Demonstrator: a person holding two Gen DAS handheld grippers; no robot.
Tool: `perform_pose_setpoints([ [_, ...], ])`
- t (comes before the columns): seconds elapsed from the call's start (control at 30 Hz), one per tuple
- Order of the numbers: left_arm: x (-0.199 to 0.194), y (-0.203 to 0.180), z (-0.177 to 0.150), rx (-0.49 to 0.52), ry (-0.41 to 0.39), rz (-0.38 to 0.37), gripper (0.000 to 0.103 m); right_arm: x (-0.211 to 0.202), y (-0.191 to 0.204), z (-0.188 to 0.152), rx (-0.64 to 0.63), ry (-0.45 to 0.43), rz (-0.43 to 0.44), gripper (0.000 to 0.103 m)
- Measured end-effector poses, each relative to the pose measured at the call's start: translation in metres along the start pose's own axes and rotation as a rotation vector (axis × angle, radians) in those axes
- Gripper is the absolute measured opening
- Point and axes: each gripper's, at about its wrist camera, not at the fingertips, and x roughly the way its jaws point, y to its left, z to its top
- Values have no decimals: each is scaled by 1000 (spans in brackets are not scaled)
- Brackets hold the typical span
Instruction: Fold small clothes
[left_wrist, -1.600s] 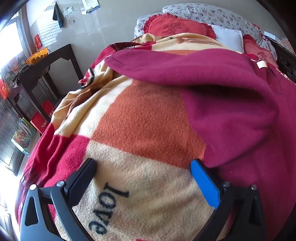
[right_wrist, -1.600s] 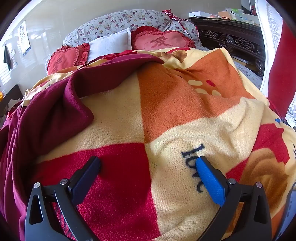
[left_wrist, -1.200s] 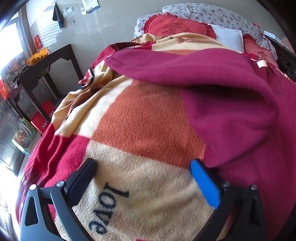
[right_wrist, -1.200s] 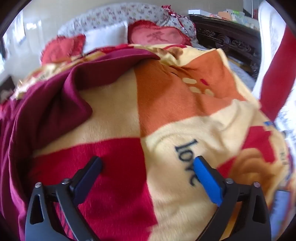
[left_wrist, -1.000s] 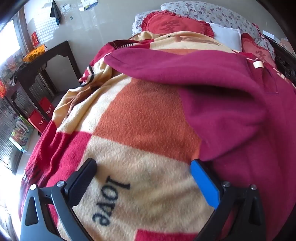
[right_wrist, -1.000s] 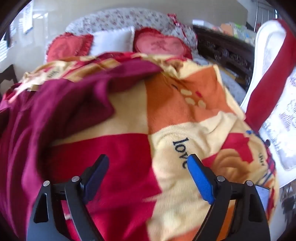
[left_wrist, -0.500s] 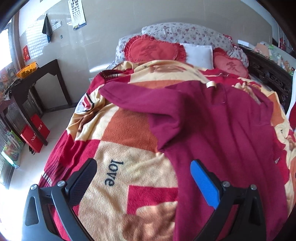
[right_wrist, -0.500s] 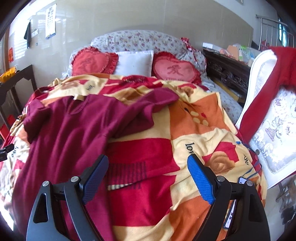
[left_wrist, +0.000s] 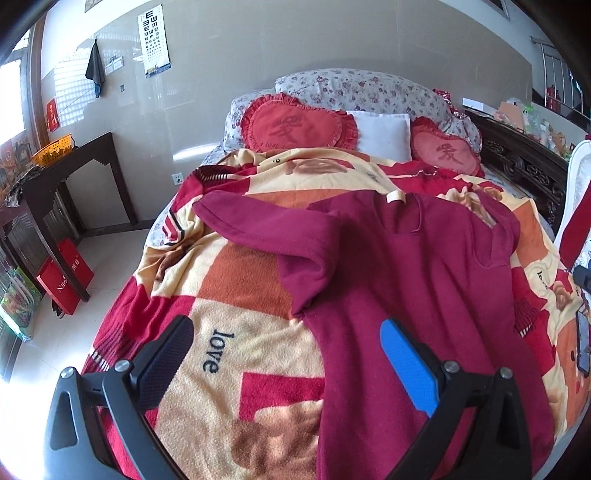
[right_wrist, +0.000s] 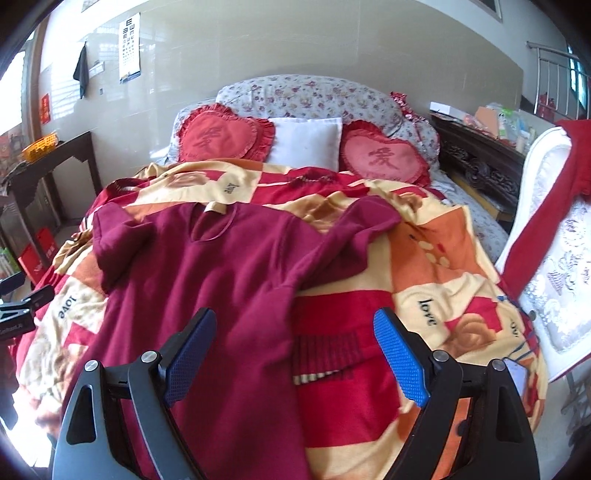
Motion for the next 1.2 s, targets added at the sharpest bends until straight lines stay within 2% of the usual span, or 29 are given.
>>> perform_pose_setpoints([
  [0.23,19,-3,12,-21,10,-9,103,19,26,8,-27,16,-1,70],
  [0.47,46,-6,19,-13,38,11,103,41,49,18,-61,37,62,70],
  [0.67,65,3,23,-45,64,2,103,57,64,21,-92,58,87,70],
  [1.2,93,32,41,-71,80,51,103,87,94,29,-136,94,145,70],
])
